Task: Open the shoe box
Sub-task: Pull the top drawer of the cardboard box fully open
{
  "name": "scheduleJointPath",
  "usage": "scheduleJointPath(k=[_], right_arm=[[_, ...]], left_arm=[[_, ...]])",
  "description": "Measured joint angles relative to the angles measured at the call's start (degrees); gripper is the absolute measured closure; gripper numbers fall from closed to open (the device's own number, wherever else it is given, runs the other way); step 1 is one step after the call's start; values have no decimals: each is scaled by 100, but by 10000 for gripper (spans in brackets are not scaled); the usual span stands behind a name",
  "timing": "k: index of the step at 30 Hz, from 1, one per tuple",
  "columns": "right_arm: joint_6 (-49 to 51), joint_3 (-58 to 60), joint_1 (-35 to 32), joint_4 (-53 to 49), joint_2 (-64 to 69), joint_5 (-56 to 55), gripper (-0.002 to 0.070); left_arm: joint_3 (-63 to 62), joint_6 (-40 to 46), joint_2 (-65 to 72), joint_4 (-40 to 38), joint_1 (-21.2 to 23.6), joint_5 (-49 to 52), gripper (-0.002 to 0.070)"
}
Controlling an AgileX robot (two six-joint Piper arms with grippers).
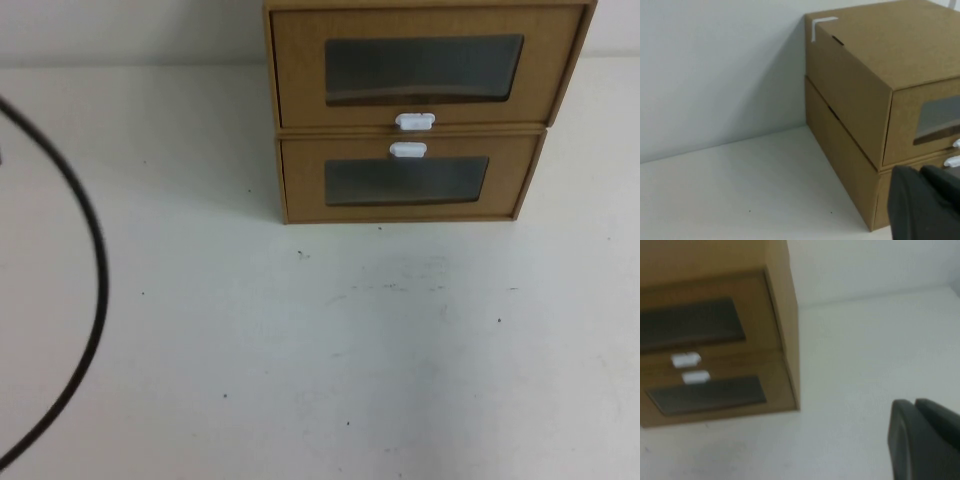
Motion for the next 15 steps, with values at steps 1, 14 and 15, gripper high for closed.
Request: scheduleJointPath(k=[1, 14, 15], right_arm=[[-137, 0, 0, -59, 182, 158, 695], [-1379, 0, 0, 1353, 1420, 622, 695], [-1697, 0, 0, 1663, 1527, 678, 695]], left_arm=[[-61, 58, 186, 0, -64, -143, 675], [-682, 995, 1797, -93, -724, -951, 676], [-804, 1064, 1915, -80, -819, -797, 676]])
